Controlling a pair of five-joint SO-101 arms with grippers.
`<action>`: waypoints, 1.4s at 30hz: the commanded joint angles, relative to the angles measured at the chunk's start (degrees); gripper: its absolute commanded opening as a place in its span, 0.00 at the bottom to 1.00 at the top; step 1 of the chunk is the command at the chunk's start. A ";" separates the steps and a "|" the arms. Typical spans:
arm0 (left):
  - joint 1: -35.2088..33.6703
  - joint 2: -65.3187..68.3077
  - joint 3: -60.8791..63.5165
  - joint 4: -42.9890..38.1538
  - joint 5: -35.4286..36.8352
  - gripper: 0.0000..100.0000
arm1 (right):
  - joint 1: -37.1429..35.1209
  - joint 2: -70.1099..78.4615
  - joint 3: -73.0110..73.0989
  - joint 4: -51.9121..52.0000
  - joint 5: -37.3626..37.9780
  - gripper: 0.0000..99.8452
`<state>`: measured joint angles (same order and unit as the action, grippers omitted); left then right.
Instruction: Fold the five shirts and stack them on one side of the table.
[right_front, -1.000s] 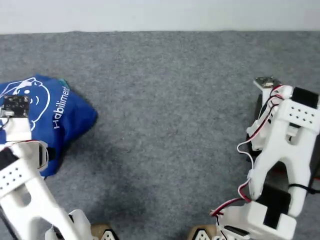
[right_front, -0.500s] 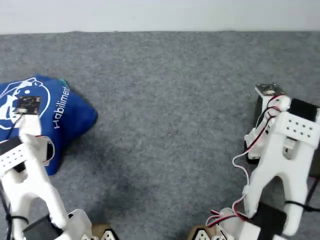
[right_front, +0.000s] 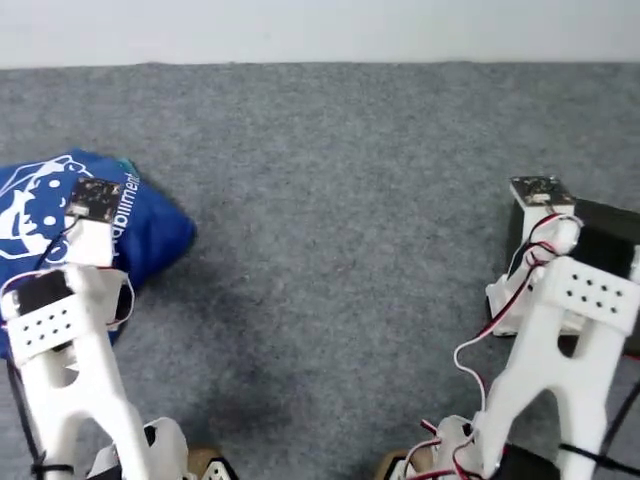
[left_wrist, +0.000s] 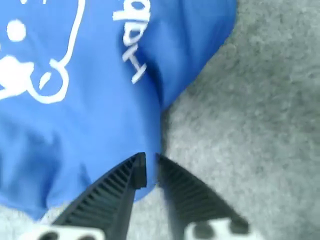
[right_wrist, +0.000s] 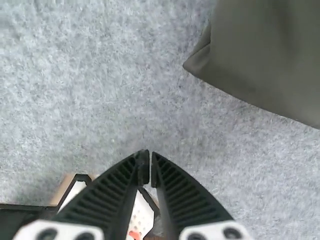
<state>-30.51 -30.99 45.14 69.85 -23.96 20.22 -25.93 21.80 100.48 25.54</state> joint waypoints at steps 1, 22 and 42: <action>-4.57 0.00 -1.19 0.88 0.18 0.26 | -0.31 -2.51 0.53 2.33 -0.53 0.01; -5.45 21.80 -2.42 -16.62 3.16 0.02 | -0.31 -2.59 1.05 2.33 -0.44 0.01; 21.54 -7.56 -16.66 7.56 16.09 0.01 | -0.31 -2.68 1.05 2.33 -0.70 0.01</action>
<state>-14.59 -36.09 31.60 76.70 -8.84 20.22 -26.64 23.21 100.48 25.36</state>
